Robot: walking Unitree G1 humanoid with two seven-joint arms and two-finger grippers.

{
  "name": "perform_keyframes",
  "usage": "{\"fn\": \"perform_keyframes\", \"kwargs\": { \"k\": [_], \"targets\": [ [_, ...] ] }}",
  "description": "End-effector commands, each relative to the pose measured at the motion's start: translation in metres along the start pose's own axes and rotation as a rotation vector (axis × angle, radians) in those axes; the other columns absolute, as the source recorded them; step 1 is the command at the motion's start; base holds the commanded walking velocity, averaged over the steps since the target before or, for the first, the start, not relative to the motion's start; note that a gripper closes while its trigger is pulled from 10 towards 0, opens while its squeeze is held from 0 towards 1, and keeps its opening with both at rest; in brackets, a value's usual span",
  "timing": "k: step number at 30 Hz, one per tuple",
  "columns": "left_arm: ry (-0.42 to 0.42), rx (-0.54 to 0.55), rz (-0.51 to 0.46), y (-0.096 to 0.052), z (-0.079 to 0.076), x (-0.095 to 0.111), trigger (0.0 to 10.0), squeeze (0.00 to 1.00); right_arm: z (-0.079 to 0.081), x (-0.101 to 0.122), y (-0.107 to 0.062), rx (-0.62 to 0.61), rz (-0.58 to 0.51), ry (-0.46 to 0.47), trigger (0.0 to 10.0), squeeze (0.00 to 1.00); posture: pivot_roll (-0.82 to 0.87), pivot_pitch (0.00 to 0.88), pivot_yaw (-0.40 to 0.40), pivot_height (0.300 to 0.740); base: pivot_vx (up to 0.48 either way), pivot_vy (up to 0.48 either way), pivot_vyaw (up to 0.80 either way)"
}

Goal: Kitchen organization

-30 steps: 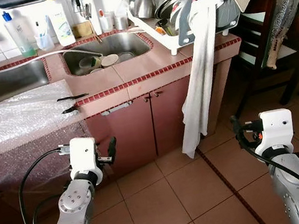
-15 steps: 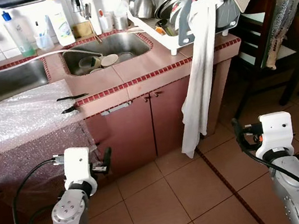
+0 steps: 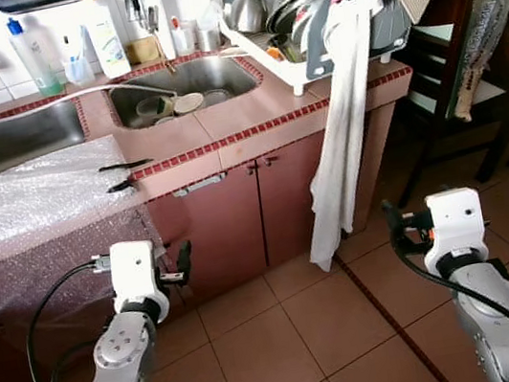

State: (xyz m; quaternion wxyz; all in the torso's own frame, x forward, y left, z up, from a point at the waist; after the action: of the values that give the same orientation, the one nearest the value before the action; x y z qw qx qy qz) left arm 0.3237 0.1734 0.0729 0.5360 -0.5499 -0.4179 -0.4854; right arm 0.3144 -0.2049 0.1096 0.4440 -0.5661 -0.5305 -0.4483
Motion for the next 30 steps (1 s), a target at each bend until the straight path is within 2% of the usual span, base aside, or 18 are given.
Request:
{"fn": "perform_keyframes", "kwargs": {
  "k": [1, 30],
  "targets": [
    [-0.012, 0.004, 0.008, 0.002, 0.000, 0.000, 10.0, 0.00, -0.001, -0.001, 0.001, -0.002, 0.004, -0.007, 10.0, 0.00, -0.02, 0.000, 0.021, 0.740, 0.000, 0.247, 0.00],
    [-0.006, 0.012, 0.023, 0.003, 0.006, -0.001, 10.0, 0.00, 0.009, 0.001, 0.003, 0.015, -0.009, 0.002, 10.0, 0.00, -0.01, 0.000, 0.035, 0.740, 0.000, 0.323, 0.00]
  ]
}}
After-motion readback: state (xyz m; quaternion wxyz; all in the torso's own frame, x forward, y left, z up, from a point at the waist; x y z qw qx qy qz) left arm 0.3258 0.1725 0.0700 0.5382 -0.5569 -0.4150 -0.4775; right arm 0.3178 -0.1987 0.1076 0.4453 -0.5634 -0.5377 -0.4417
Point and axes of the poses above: a point about 5 cm out from each wrist's last joint towards the gripper, its own y axis pointing out of the wrist towards the gripper, its own x axis along the axis of the wrist's last joint, z = x × y, the point moved 5 cm from there along y, pointing out of the wrist towards the gripper, and after that the axes turned 1 degree about y, right-handed, at the moved point
